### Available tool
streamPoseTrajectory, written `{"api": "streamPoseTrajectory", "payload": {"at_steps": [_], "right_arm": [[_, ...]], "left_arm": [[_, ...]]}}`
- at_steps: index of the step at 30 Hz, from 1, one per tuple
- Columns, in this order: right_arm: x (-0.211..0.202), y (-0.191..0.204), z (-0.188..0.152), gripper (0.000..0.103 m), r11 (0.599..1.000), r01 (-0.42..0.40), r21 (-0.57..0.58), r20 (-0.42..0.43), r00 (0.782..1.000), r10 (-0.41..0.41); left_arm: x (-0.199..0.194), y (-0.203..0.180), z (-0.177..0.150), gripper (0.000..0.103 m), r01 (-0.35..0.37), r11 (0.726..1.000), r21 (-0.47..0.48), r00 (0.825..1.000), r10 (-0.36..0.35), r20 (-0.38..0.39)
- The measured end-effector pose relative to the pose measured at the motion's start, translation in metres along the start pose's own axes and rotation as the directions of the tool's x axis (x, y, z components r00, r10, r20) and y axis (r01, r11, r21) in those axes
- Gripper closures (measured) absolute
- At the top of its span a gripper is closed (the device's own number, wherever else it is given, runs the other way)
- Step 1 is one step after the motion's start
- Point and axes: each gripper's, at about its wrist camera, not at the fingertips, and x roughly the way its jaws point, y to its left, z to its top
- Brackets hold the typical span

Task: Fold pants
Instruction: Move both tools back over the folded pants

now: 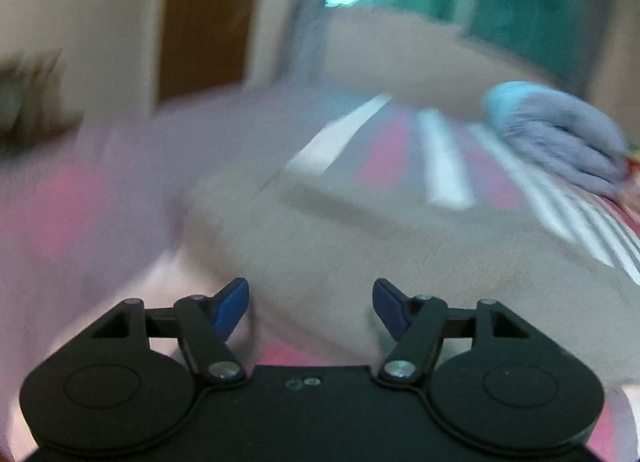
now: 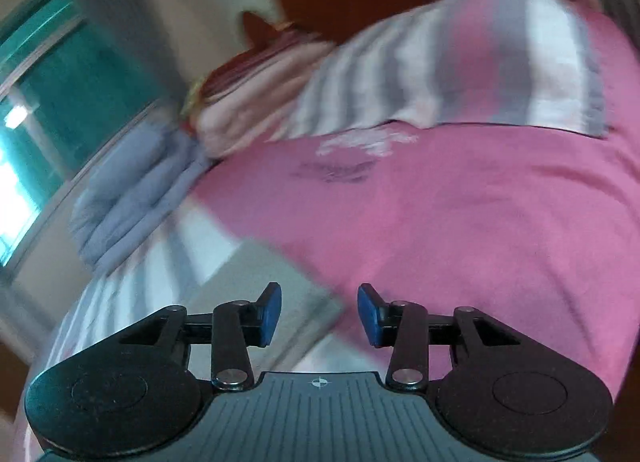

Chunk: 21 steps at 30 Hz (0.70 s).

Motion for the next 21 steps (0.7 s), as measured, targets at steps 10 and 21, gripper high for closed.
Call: {"api": "streamPoseTrajectory", "payload": {"at_steps": [10, 21], "right_arm": [[0.071, 0.170, -0.081, 0.061, 0.807, -0.369, -0.461, -0.316, 0.918, 0.240], [0.122, 0.212, -0.095, 0.062, 0.781, -0.280, -0.558, -0.329, 0.939, 0.102]], "left_arm": [[0.065, -0.092, 0.018, 0.029, 0.199, 0.960, 0.199, 0.971, -0.166, -0.173], [0.096, -0.076, 0.054, 0.035, 0.208, 0.974, 0.094, 0.960, -0.185, -0.208]]}}
